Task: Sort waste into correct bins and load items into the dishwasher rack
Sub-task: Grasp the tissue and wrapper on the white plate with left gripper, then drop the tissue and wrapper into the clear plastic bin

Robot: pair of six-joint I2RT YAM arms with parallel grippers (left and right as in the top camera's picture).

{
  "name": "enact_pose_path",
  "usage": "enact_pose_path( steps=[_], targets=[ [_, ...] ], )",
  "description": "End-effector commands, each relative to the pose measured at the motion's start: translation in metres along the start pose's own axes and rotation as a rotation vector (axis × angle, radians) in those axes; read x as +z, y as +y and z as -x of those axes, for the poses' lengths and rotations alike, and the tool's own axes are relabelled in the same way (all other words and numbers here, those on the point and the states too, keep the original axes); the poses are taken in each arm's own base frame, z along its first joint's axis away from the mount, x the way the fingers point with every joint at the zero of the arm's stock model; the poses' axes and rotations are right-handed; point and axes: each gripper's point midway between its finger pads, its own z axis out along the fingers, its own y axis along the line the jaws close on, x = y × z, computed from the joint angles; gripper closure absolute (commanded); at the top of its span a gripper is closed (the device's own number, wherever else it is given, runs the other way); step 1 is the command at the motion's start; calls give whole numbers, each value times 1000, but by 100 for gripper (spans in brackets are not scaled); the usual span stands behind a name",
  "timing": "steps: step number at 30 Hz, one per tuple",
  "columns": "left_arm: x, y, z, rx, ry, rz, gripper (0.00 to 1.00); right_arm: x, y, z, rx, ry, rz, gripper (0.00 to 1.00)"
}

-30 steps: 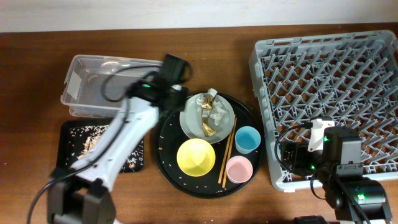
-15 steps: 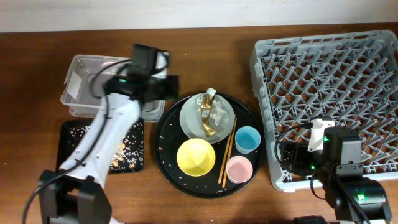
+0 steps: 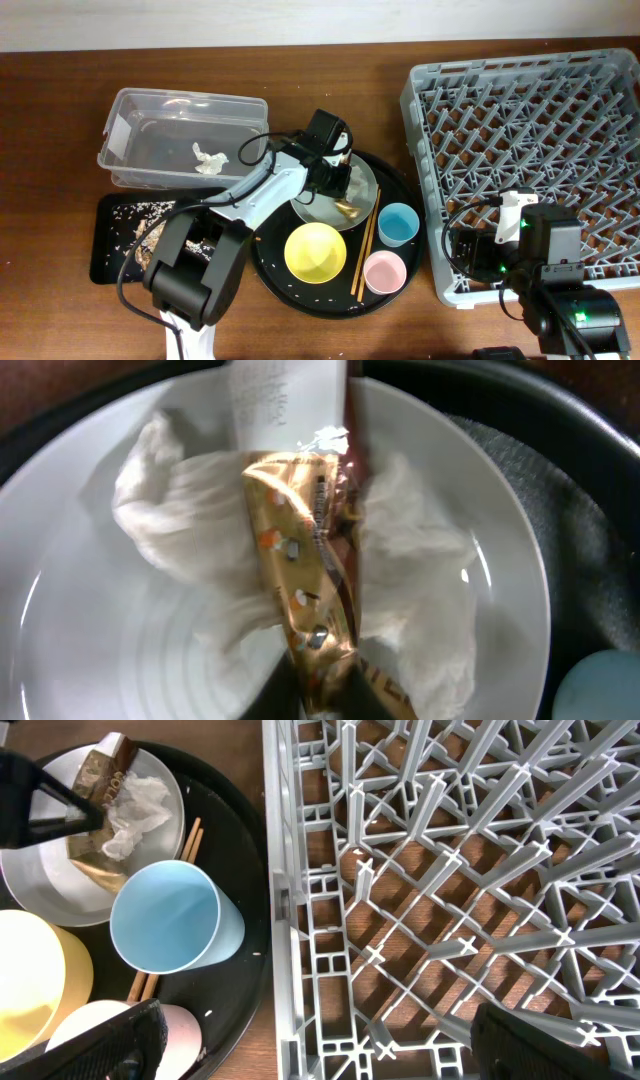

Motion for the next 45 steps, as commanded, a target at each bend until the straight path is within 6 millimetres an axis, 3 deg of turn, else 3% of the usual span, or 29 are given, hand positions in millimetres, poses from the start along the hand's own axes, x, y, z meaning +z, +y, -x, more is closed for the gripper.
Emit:
enact_pose_path(
  steps=[1,3,7,8,9,11,14,17,19,22,27,31,35,37,39,41,42,43,44,45],
  targets=[
    [-8,10,-6,-7,27,37,99,-5,2,7,4,-22,8,2],
    [-28,18,-2,-24,11,58,99,-5,2,7,4,-22,7,2],
    [-97,26,23,-53,-118,56,99,-5,2,7,4,-22,8,2],
    [-125,37,30,-69,-178,90,100,-5,2,7,4,-22,7,1],
    [-141,48,34,-86,-213,122,100,-5,2,7,4,-22,7,2],
    [-179,86,40,-150,-299,234,100,-5,2,7,4,-22,7,2],
    [-197,137,37,-238,-326,368,99,-5,2,7,4,-22,8,2],
    [-192,174,28,-306,-293,433,99,-5,2,7,4,-22,8,2],
    [-185,191,22,-339,-267,452,60,-5,2,7,4,-22,8,2],
    [-186,190,24,-338,-276,443,31,-5,2,7,4,-22,8,2],
    [-156,105,37,-215,-246,127,30,-5,2,7,4,-22,8,2],
    [-106,50,37,-93,-178,70,27,-5,2,7,4,-22,8,2],
    [-39,16,26,-11,-94,39,25,-5,2,7,4,-22,8,2],
    [-14,11,19,5,-64,39,25,-5,2,7,4,-21,8,2],
    [7,12,11,8,-30,41,26,-5,2,6,5,-18,8,2],
    [16,15,5,5,-6,46,36,-5,2,6,4,-18,8,2],
    [18,16,2,3,8,49,48,-5,2,6,4,-18,7,2],
    [18,16,0,1,15,50,76,-5,2,6,5,-18,7,2],
    [18,16,-1,1,20,51,91,-5,2,6,4,-18,7,2],
    [16,16,-2,-1,25,52,97,-5,2,6,4,-18,7,2]
  ],
)
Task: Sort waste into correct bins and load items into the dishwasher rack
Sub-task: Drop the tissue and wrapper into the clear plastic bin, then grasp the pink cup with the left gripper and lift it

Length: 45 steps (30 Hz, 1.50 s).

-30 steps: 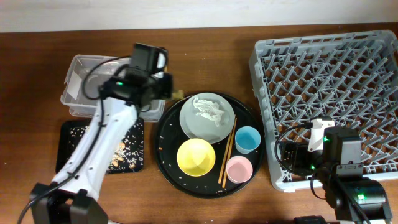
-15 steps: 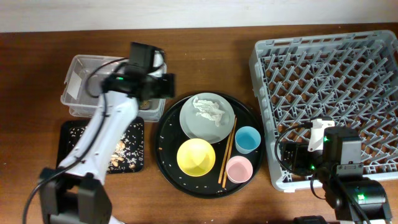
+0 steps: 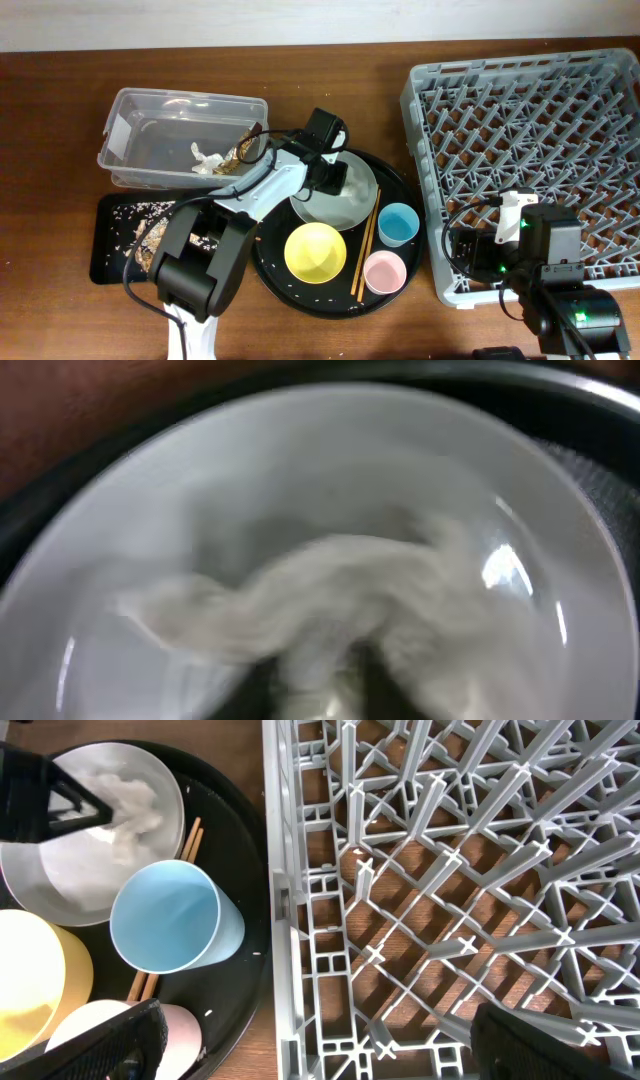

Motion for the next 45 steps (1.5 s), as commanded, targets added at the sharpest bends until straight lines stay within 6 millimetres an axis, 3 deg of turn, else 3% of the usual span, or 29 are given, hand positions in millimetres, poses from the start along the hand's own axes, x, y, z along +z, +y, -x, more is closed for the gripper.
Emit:
enact_pose_path(
  steps=[1,3,6,9,12,16,18,21,23,24,28,30,33,36,39,42,45],
  targets=[
    [-1,1,-4,-1,29,0,99,-5,2,6,5,-19,7,2],
    [-24,4,4,-14,18,4,99,-5,2,6,5,-19,7,2],
    [-88,32,31,-58,-78,90,100,-5,2,6,5,-19,7,2],
    [-155,79,42,-129,-194,237,99,-5,2,6,5,-19,7,2],
    [-199,123,43,-227,-268,288,100,-5,2,6,5,-19,7,2],
    [-212,183,25,-361,-250,353,99,-5,2,6,5,-18,7,2],
    [-214,198,20,-394,-246,368,99,-5,2,6,5,-18,7,2],
    [-218,213,11,-431,-232,384,80,-5,2,6,5,-16,7,2],
    [-217,213,8,-434,-221,384,53,-5,2,5,5,-15,7,2],
    [-217,213,8,-434,-219,383,47,-5,2,5,5,-15,6,2],
    [-226,208,4,-433,-220,379,37,-5,2,6,5,-16,7,2],
    [-235,184,12,-382,-258,292,33,-5,2,6,5,-16,7,2],
    [-231,122,19,-264,-244,87,29,-5,2,6,5,-16,7,2],
    [-213,72,5,-159,-145,6,28,-5,2,5,5,-15,5,2],
    [-192,5,-14,-26,-31,-83,27,-5,-3,0,30,6,-24,2],
    [-165,-57,-35,94,77,-190,27,-9,-37,-11,191,22,-223,2],
    [-145,-93,-59,161,178,-249,27,-14,-53,-20,232,41,-319,2]
  ],
)
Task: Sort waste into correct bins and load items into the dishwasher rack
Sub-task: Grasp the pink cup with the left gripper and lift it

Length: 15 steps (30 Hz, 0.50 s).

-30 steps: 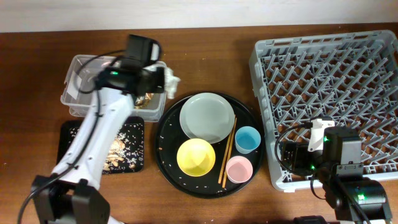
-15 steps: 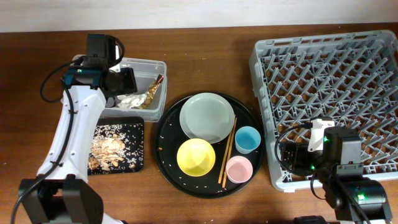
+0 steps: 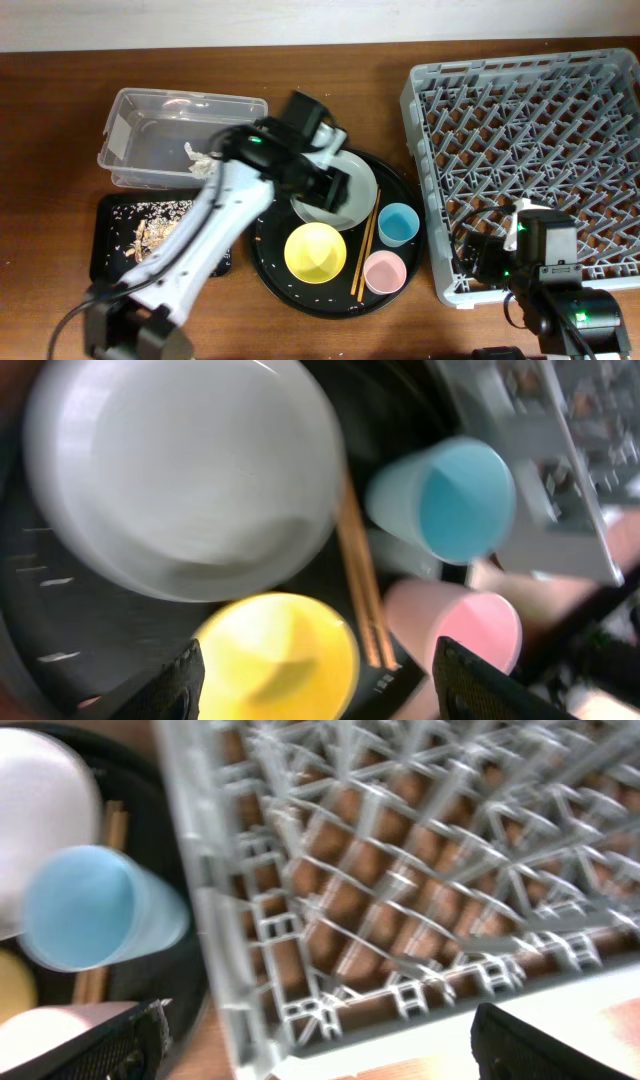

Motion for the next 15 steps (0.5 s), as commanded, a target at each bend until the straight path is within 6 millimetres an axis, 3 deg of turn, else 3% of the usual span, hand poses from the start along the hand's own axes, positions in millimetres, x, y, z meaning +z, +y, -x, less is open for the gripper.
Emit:
enact_pose_path(
  steps=[1,4,9,13,15],
  targets=[
    [39,-46,-30,86,160,-94,28,-6,-22,6,87,-37,-129,2],
    [62,-67,-61,132,296,-90,28,-6,-23,5,86,-33,-130,2],
    [84,-85,-86,187,388,-82,31,-6,-23,3,84,-26,-132,2],
    [101,-71,-100,180,449,-31,41,-6,-23,3,84,-25,-132,2],
    [107,-67,-106,175,471,-20,56,-6,-23,3,84,-25,-132,2]
  ],
)
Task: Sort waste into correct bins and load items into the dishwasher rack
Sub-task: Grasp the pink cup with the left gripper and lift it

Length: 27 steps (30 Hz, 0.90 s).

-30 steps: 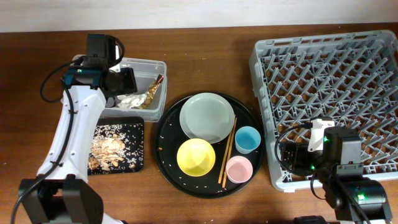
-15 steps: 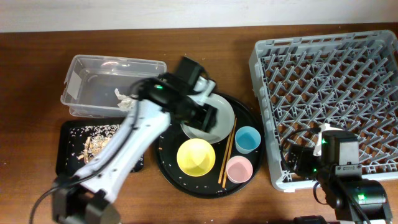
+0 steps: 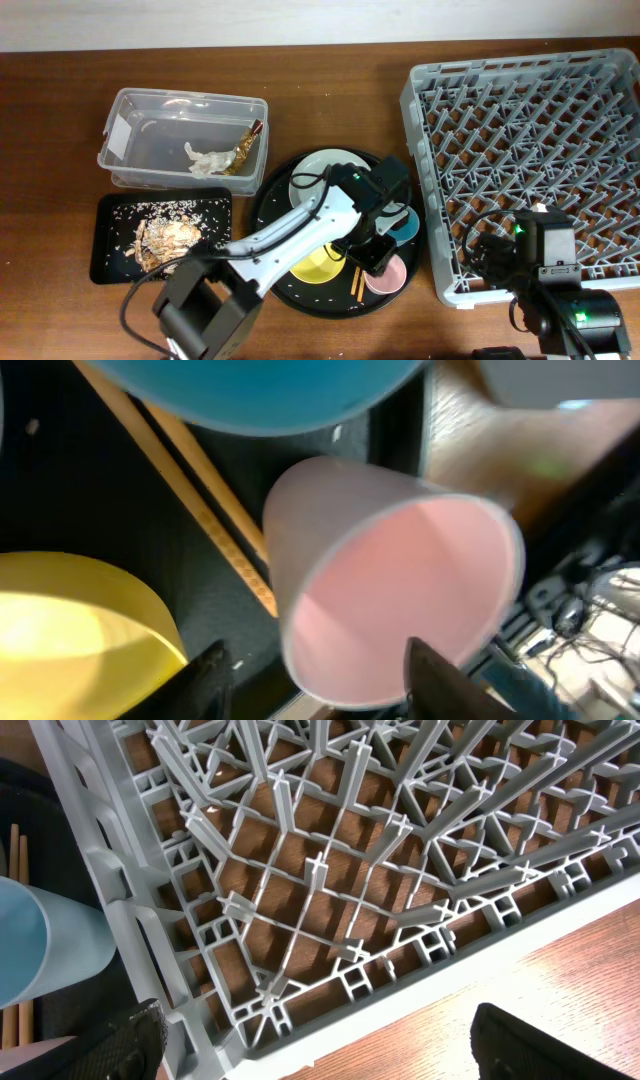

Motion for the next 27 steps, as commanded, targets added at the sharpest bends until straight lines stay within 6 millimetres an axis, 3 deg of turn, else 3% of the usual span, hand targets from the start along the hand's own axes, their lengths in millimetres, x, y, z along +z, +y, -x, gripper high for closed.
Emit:
enact_pose_path(
  steps=[1,5,7,9,12,14,16,19,21,24,27],
  targets=[
    [21,13,-7,-7,54,42,66,-5,-2,6,17,-24,-14,2],
    [19,18,-2,-1,31,73,100,-5,-2,6,17,-24,-14,2],
    [14,21,-1,-9,20,74,100,-5,-2,6,17,-24,-14,2],
    [-3,28,-3,-36,0,71,100,-5,-2,6,13,-24,-14,2],
    [-60,43,0,-85,-144,55,100,-5,-2,7,14,-24,-13,2],
    [-107,68,-1,-156,-280,57,100,-5,6,9,16,-28,32,2],
    [-144,94,-1,-239,-407,12,100,-7,38,17,-53,-46,203,2],
    [-196,101,14,-193,-621,-368,100,-34,124,19,-320,-63,712,2],
    [-222,104,15,-106,-725,-591,100,-50,153,12,-414,-52,928,2],
    [-227,101,20,-72,-745,-761,100,-73,179,7,-529,-74,1183,2],
    [-214,92,30,-71,-697,-875,100,-82,196,14,-550,-87,1360,2]
  ],
)
